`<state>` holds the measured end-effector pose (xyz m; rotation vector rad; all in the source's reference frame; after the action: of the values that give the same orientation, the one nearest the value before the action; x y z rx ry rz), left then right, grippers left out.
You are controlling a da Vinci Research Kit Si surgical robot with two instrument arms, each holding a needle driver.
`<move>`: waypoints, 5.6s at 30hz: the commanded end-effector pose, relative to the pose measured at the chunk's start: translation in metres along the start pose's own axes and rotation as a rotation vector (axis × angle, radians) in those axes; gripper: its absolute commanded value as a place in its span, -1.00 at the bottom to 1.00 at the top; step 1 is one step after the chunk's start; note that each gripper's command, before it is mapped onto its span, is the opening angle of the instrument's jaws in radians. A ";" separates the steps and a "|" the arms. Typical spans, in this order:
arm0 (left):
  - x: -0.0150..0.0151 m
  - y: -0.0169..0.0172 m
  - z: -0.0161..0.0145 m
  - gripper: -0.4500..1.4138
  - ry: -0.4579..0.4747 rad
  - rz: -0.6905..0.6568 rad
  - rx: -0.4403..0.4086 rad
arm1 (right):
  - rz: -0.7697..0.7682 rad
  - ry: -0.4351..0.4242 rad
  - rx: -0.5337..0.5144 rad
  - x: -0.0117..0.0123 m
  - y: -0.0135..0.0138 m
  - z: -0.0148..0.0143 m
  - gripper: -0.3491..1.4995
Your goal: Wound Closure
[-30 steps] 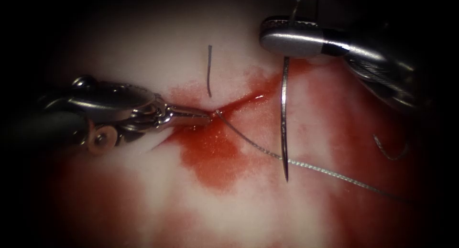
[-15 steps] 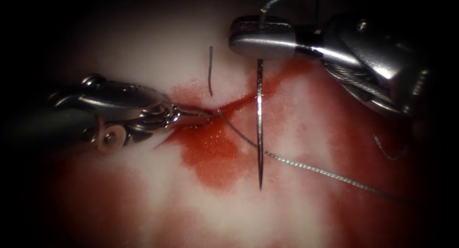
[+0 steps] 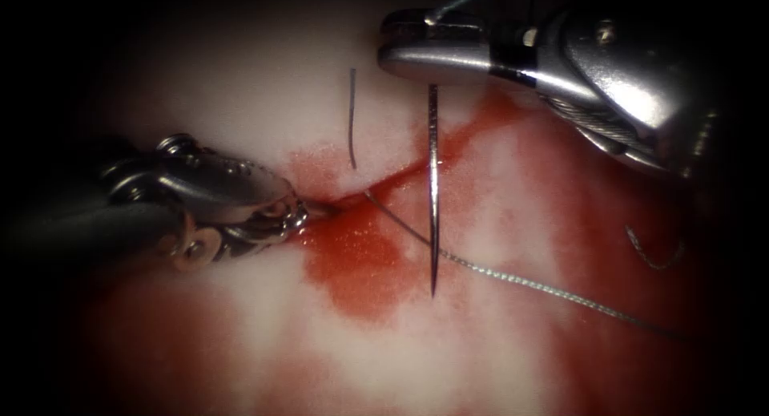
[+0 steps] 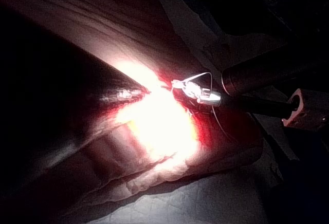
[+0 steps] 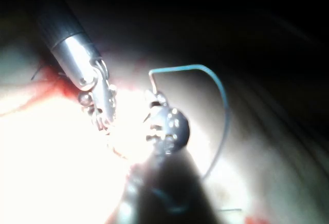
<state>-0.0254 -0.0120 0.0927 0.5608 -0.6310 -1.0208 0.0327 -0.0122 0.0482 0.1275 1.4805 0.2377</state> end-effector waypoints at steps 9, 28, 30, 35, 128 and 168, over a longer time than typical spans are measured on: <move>-0.0015 -0.0012 0.0003 -1.00 -0.016 -0.137 0.189 | -0.079 -0.014 -0.064 0.0012 0.0039 -0.0005 -1.00; -0.0033 -0.0028 -0.0007 -1.00 -0.090 -0.112 0.196 | -0.302 0.180 0.148 0.0024 0.0065 0.0047 -1.00; -0.0033 -0.0030 -0.0005 -1.00 -0.087 -0.113 0.199 | -0.308 0.192 0.167 0.0025 0.0063 0.0047 -1.00; -0.0031 -0.0034 -0.0004 -1.00 -0.081 -0.100 0.203 | -0.360 0.185 0.147 0.0024 0.0056 0.0046 -1.00; -0.0030 -0.0039 -0.0002 -1.00 -0.072 -0.051 0.211 | -0.351 0.184 0.710 -0.0041 0.0045 0.0097 -1.00; -0.0027 -0.0040 0.0001 -1.00 -0.067 -0.043 0.218 | -0.079 0.088 0.702 -0.0029 0.0052 0.0105 -1.00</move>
<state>-0.0282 -0.0122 0.0897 0.7400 -0.7926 -1.0221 0.0416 -0.0083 0.0539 0.6332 1.5928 -0.3512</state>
